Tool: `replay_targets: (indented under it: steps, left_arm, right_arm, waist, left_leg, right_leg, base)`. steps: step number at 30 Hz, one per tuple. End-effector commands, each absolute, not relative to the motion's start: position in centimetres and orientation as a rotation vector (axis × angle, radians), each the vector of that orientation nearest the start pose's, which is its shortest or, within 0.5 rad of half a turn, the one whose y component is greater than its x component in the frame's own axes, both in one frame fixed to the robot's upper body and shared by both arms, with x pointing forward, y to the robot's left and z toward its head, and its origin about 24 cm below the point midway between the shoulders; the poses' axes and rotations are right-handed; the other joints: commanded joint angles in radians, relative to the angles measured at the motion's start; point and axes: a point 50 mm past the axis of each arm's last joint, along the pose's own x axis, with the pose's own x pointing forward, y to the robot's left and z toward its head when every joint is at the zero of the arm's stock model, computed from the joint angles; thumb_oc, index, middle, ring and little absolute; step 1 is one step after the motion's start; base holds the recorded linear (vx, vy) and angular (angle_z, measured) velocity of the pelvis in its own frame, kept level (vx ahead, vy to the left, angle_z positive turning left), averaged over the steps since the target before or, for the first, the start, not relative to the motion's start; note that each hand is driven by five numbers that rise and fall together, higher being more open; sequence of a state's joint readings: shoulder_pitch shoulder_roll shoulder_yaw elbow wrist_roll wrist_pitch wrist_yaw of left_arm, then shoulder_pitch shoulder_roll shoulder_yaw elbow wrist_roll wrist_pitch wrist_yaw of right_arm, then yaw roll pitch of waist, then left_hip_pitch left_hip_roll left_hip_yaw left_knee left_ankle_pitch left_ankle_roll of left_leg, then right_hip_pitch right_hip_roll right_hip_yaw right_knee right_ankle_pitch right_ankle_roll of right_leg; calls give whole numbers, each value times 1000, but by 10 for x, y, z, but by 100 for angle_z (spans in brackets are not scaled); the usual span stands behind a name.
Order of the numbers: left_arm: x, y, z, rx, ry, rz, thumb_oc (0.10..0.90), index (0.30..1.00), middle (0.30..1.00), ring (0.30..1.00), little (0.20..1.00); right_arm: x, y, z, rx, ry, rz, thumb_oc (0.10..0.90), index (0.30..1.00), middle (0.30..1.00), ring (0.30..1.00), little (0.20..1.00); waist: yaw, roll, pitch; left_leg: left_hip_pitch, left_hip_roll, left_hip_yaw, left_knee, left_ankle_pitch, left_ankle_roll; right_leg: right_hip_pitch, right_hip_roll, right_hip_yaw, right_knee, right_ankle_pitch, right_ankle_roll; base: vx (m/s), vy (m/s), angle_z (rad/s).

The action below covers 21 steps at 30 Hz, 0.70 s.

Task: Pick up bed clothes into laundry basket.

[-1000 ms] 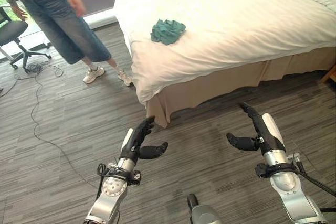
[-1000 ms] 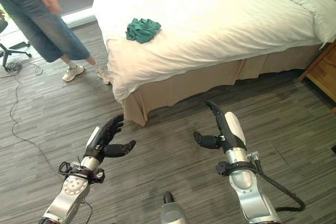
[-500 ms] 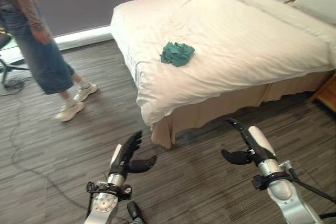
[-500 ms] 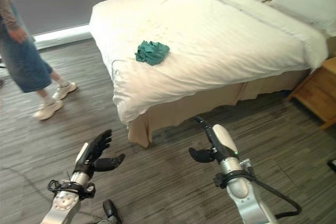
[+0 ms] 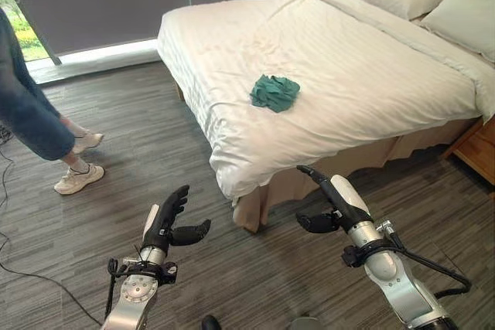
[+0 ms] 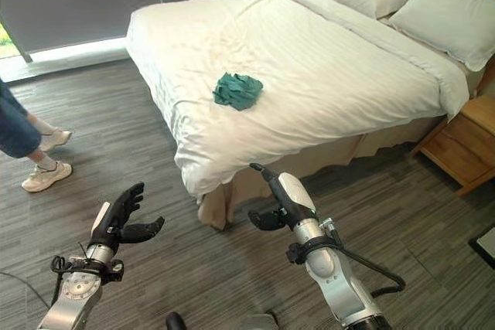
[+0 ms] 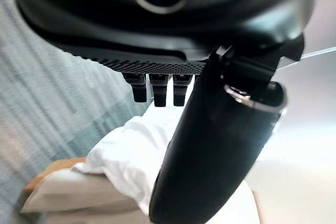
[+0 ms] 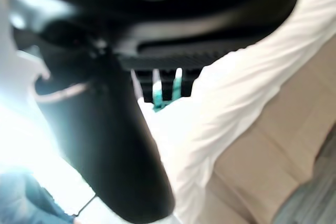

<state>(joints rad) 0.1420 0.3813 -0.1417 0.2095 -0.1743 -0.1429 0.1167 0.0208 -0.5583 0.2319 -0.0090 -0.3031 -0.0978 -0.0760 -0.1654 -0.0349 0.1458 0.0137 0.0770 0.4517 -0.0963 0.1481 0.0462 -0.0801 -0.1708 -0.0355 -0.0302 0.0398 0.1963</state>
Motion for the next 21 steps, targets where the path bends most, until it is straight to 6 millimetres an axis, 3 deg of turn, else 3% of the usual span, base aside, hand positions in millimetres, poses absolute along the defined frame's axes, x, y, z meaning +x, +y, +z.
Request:
replay_targets:
  steps: [1, 2, 4, 5, 7, 8, 11, 12, 14, 16, 17, 18, 19, 21]
  left_arm:
    - [239, 212, 35, 238, -33, -4, 800, 900, 900, 900, 900]
    - [241, 210, 36, 239, -39, -9, 800, 900, 900, 900, 900]
    - [243, 210, 39, 242, -57, -9, 800, 900, 900, 900, 900]
    - [243, 209, 39, 241, -58, -10, 800, 900, 900, 900, 900]
    - [242, 211, 42, 251, -76, -2, 800, 900, 900, 900, 900]
    - [241, 208, 42, 241, -78, -10, 800, 900, 900, 900, 900]
    - [242, 205, 43, 241, -88, -15, 800, 900, 900, 900, 900]
    - [243, 204, 45, 241, -101, -16, 800, 900, 900, 900, 900]
    - [249, 204, 49, 225, -124, 2, 800, 900, 900, 900, 900]
    - [254, 210, 58, 190, -160, 37, 800, 900, 900, 900, 900]
    - [254, 210, 59, 190, -161, 38, 800, 900, 900, 900, 900]
    - [256, 213, 61, 178, -177, 68, 800, 900, 900, 900, 900]
    - [257, 215, 62, 189, -176, 74, 800, 900, 900, 900, 900]
    - [255, 218, 60, 189, -166, 79, 800, 900, 900, 900, 900]
  right_arm:
    - [269, -207, 114, -844, -358, 49, 800, 900, 900, 900, 900]
    - [268, -208, 113, -842, -356, 38, 800, 900, 900, 900, 900]
    - [266, -212, 111, -839, -345, 22, 800, 900, 900, 900, 900]
    - [265, -212, 111, -840, -346, 21, 800, 900, 900, 900, 900]
    - [263, -219, 112, -858, -344, -15, 800, 900, 900, 900, 900]
    - [262, -226, 119, -908, -362, -34, 800, 900, 900, 900, 900]
    - [265, -235, 131, -968, -390, -64, 800, 900, 900, 900, 900]
    - [267, -238, 140, -989, -413, -78, 800, 900, 900, 900, 900]
    - [274, -242, 152, -1026, -442, -107, 800, 900, 900, 900, 900]
    - [281, -246, 167, -1084, -474, -131, 800, 900, 900, 900, 900]
    - [282, -246, 167, -1083, -475, -131, 800, 900, 900, 900, 900]
    - [287, -248, 182, -1127, -509, -154, 800, 900, 900, 900, 900]
    - [288, -251, 188, -1151, -517, -169, 800, 900, 900, 900, 900]
    - [291, -257, 193, -1182, -506, -187, 800, 900, 900, 900, 900]
  waist:
    - [-37, -27, 40]
    - [-51, -25, 48]
    - [-66, -19, 54]
    - [-70, -22, 55]
    - [-90, -7, 50]
    - [-100, -2, 37]
    - [-109, 15, 27]
    - [-112, 24, 33]
    - [-104, 41, 38]
    - [-86, 41, 42]
    - [-87, 39, 42]
    - [-67, 23, 46]
    - [-56, 8, 47]
    - [-34, 1, 58]
  left_leg:
    - [159, 19, -1, 9, -235, -121]
    - [166, 17, -6, 9, -237, -123]
    - [201, 4, -30, 9, -271, -128]
    - [193, 5, -24, 9, -260, -127]
    - [261, -15, -57, 9, -323, -126]
    - [303, -33, -68, 9, -349, -120]
    - [337, -34, -91, 41, -364, -133]
    - [328, -18, -100, 112, -341, -152]
    - [279, 27, -120, 300, -237, -198]
    - [209, 86, -124, 526, -81, -254]
    - [204, 85, -125, 528, -78, -254]
    - [149, 114, -97, 697, -23, -277]
    - [115, 132, -63, 752, -11, -278]
    - [38, 144, -29, 757, -64, -253]
  right_leg:
    - [-49, 70, -38, 17, -54, -45]
    - [-67, 84, -48, -29, -19, -44]
    - [-132, 96, -40, -56, -8, -25]
    - [-138, 94, -48, -55, 5, -30]
    - [-199, 89, -57, -54, 5, -14]
    - [-157, 83, -65, -56, 21, -34]
    - [-117, 78, -58, -51, 39, -51]
    - [-101, 77, -59, -46, 43, -62]
    - [-31, 78, -65, -49, 25, -93]
    - [43, 84, -63, -57, -15, -138]
    - [40, 83, -63, -57, -13, -140]
    - [94, 80, -44, -57, -52, -169]
    - [114, 67, -29, -57, -62, -181]
    - [159, 53, -9, -57, -82, -186]
  base:
    - [336, -99, 51]
    - [337, -125, 65]
    - [275, -103, 76]
    - [360, -151, 48]
    - [586, -256, 24]
    - [447, -236, 23]
    - [389, -229, 22]
    - [418, -292, 12]
    - [391, -299, 21]
    - [331, -285, 34]
    - [419, -297, 29]
    - [406, -245, 11]
    - [572, -296, -1]
    - [391, -133, -1]
